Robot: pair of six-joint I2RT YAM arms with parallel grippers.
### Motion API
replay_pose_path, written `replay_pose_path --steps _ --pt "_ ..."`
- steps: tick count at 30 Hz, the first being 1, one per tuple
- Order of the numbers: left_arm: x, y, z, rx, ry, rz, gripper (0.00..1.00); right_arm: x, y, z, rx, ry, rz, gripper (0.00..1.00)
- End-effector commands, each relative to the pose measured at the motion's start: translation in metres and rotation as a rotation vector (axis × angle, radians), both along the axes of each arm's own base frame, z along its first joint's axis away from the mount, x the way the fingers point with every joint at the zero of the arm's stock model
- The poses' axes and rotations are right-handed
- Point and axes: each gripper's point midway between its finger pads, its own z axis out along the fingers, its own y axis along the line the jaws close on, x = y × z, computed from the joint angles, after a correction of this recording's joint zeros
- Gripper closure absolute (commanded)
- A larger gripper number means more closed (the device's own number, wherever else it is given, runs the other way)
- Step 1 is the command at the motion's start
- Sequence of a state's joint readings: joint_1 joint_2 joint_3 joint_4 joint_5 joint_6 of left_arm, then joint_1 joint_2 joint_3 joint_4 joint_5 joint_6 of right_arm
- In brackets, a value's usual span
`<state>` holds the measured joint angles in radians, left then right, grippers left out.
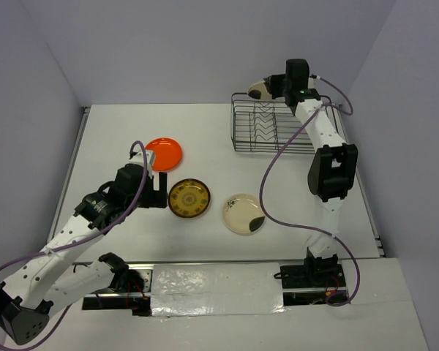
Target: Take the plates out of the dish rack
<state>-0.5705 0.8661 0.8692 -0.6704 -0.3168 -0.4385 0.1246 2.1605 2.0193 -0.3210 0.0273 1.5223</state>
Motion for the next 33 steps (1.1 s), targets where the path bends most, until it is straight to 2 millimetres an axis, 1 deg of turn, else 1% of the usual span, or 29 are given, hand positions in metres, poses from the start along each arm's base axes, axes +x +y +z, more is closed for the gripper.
replay_pose_path --steps 1,2,3,4,6,7,8,9,10,11,12,13,14,15,16,17,18,20,21,22,23,24,26,27,28,29,30,33 --pt "0.002 0.006 0.014 -0.011 -0.046 0.046 0.00 -0.025 -0.010 0.132 -0.049 -0.248 0.033 1.00" --pt "0.002 0.008 0.016 -0.015 -0.053 0.060 0.00 -0.029 -0.012 0.141 -0.065 -0.264 0.037 1.00" --pt "0.002 0.009 0.017 -0.014 -0.058 0.069 0.00 -0.034 -0.013 0.157 -0.083 -0.288 0.044 1.00" --pt "0.003 0.014 0.020 -0.006 -0.072 0.094 0.01 -0.042 -0.006 0.168 -0.121 -0.314 0.104 1.00" --pt "0.002 0.020 0.024 -0.009 -0.089 0.124 0.01 -0.057 0.000 0.186 -0.179 -0.345 0.168 1.00" --pt "0.003 0.024 0.026 -0.006 -0.100 0.140 0.00 -0.074 0.005 0.203 -0.270 -0.393 0.219 1.00" --pt "0.002 0.025 0.029 -0.014 -0.110 0.146 0.00 -0.087 0.010 0.212 -0.321 -0.421 0.262 1.00" --pt "0.003 0.027 0.031 -0.017 -0.118 0.155 0.01 -0.098 0.015 0.212 -0.392 -0.439 0.306 1.00" --pt "0.003 0.029 0.033 -0.019 -0.127 0.165 0.00 -0.123 0.013 0.230 -0.553 -0.498 0.355 1.00" --pt "0.003 0.033 0.036 -0.024 -0.136 0.179 0.00 -0.138 0.022 0.231 -0.644 -0.490 0.384 1.00" --pt "0.003 0.035 0.037 -0.026 -0.143 0.190 0.00 -0.157 0.024 0.223 -0.750 -0.444 0.443 1.00" --pt "0.003 0.039 0.039 -0.027 -0.148 0.204 0.01 -0.180 0.023 0.227 -0.944 -0.462 0.507 1.00" --pt "0.003 0.043 0.042 -0.032 -0.164 0.226 0.00 -0.202 0.045 0.218 -1.023 -0.447 0.594 1.00" --pt "0.003 0.049 0.044 -0.033 -0.170 0.250 0.01 -0.219 0.039 0.186 -1.180 -0.335 0.682 1.00" --pt "0.004 0.052 0.043 -0.037 -0.174 0.261 0.00 -0.235 0.045 0.174 -1.241 -0.303 0.737 1.00" --pt "0.004 0.056 0.045 -0.041 -0.183 0.273 0.00 -0.260 0.048 0.170 -1.292 -0.291 0.772 1.00" --pt "0.004 0.054 0.045 -0.050 -0.182 0.264 0.00 -0.284 0.065 0.133 -1.370 -0.211 0.879 1.00" --pt "0.006 0.054 0.043 -0.051 -0.178 0.259 0.00 -0.311 0.070 0.112 -1.454 -0.151 0.922 1.00" --pt "0.007 0.053 0.042 -0.047 -0.172 0.256 0.01 -0.333 0.078 0.093 -1.511 -0.113 0.964 1.00" --pt "0.006 0.055 0.041 -0.035 -0.161 0.265 0.00 -0.342 0.081 0.084 -1.536 -0.091 0.980 1.00" --pt "0.007 0.057 0.039 -0.028 -0.151 0.284 0.00 -0.352 0.084 0.067 -1.564 -0.056 1.025 1.00" --pt "0.006 0.063 0.039 -0.012 -0.154 0.313 0.01 -0.366 0.094 0.053 -1.606 -0.034 1.075 1.00" --pt "0.003 0.071 0.042 -0.011 -0.163 0.357 0.00 -0.382 0.102 0.029 -1.657 0.032 1.158 1.00" --pt "0.002 0.080 0.045 0.006 -0.183 0.408 0.00 -0.388 0.105 0.011 -1.697 0.089 1.194 1.00" --pt "-0.004 0.089 0.048 -0.005 -0.193 0.461 0.01 -0.398 0.113 0.002 -1.739 0.094 1.224 1.00" --pt "-0.008 0.097 0.050 0.002 -0.204 0.504 0.01 -0.407 0.115 -0.013 -1.757 0.132 1.281 1.00" --pt "-0.011 0.107 0.056 0.015 -0.230 0.559 0.01 -0.414 0.127 -0.027 -1.778 0.128 1.324 1.00" --pt "-0.021 0.118 0.064 -0.017 -0.272 0.614 0.00 -0.426 0.145 -0.055 -1.764 0.131 1.401 1.00"
